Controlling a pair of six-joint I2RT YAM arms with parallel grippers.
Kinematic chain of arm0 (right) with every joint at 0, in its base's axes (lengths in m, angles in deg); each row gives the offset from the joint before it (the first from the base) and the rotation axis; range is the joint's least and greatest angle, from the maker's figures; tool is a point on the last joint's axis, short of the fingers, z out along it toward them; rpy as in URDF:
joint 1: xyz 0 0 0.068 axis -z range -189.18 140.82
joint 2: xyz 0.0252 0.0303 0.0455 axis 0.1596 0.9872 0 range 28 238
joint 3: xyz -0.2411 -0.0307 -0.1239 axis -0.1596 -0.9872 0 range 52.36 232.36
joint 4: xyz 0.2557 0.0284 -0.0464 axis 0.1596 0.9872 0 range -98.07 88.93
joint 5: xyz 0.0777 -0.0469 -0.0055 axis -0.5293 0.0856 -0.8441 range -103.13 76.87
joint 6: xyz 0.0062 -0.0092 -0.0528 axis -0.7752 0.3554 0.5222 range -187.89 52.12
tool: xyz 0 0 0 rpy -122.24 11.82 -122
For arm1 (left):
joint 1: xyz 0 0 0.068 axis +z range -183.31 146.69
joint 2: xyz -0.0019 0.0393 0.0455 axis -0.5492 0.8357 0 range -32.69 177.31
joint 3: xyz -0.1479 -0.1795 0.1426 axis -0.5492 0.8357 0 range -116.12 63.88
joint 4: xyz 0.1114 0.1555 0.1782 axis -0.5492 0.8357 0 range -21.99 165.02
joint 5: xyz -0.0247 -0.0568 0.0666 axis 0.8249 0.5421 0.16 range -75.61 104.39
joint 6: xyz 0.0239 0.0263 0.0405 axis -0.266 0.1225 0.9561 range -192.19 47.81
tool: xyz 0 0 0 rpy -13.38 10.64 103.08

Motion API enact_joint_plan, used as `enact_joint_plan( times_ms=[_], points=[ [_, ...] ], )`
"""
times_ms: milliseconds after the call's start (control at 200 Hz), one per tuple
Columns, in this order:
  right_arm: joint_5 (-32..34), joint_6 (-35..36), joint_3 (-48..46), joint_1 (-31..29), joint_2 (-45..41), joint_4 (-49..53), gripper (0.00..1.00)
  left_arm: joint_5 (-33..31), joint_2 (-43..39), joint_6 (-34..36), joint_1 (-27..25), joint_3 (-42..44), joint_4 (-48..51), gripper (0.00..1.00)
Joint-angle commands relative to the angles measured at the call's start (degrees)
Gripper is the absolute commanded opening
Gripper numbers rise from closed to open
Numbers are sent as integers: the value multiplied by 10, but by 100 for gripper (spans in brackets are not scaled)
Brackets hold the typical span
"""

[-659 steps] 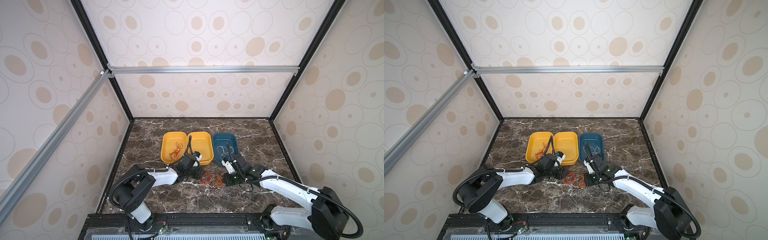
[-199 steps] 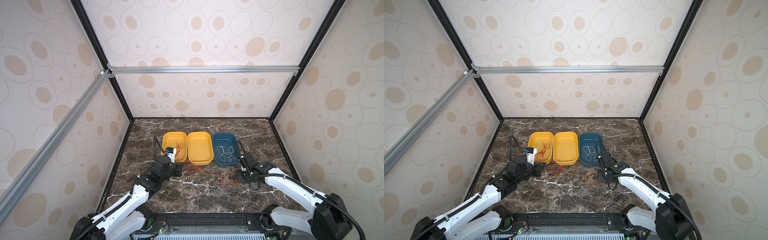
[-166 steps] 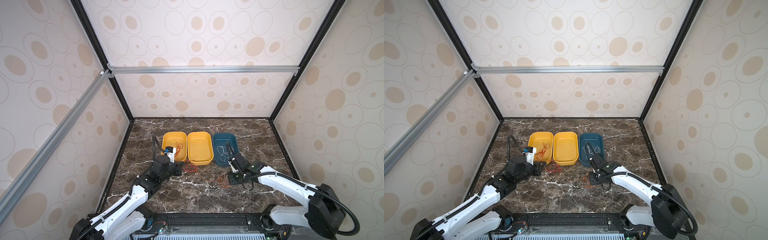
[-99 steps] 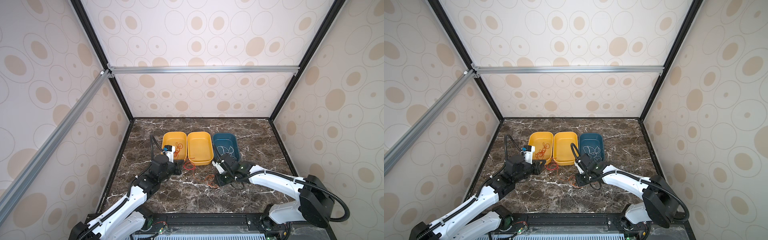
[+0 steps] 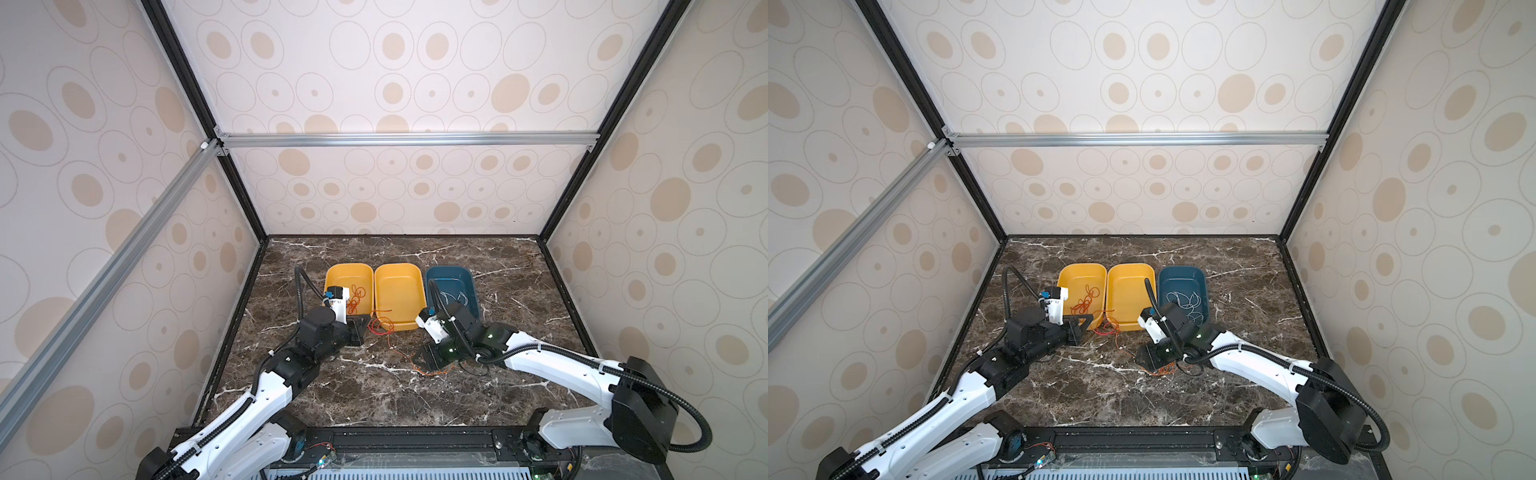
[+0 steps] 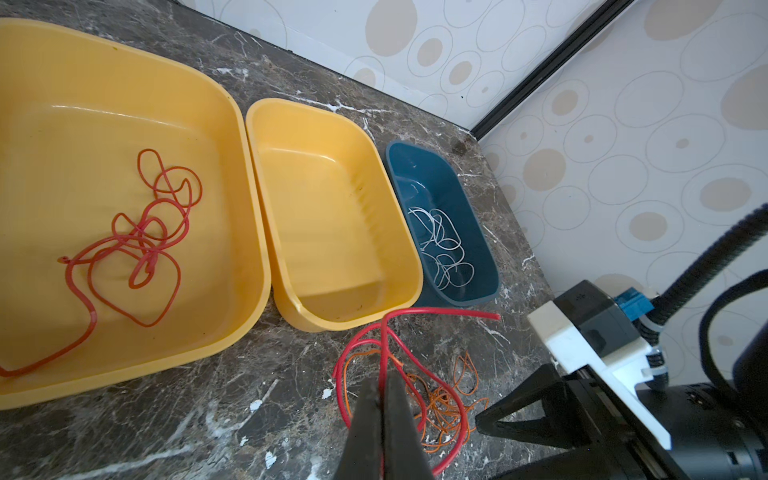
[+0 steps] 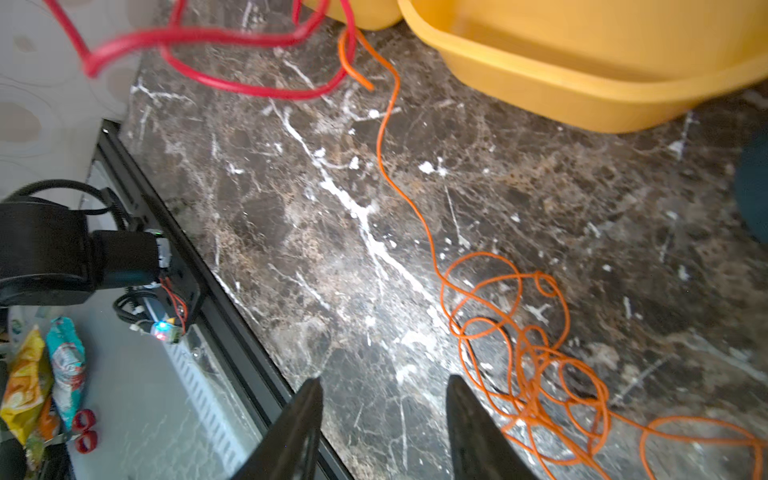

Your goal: Untangle the cables

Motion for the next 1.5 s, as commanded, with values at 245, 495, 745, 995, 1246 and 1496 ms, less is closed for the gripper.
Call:
enact_joint_plan(
  times_ms=[245, 495, 745, 995, 1246, 1496],
  points=[
    [-64, -51, 31, 2, 148, -227, 49, 15, -38, -48, 3, -17, -51, 0],
    [-116, -88, 45, 11, 221, -302, 47, 11, -64, -61, 3, -10, -49, 0],
    [-117, -92, 34, 11, 218, -277, 3, -15, -68, -49, 4, -18, -28, 0],
    [-116, -44, 27, 13, 200, -141, 0, -58, -74, -47, 26, -30, -9, 0],
    [-80, -7, 8, 13, 196, -46, 0, -69, -83, -33, 59, -54, 17, 0],
    [-71, 26, -2, 13, 182, 2, 0, -91, -78, -25, 79, -68, 31, 0]
  ],
)
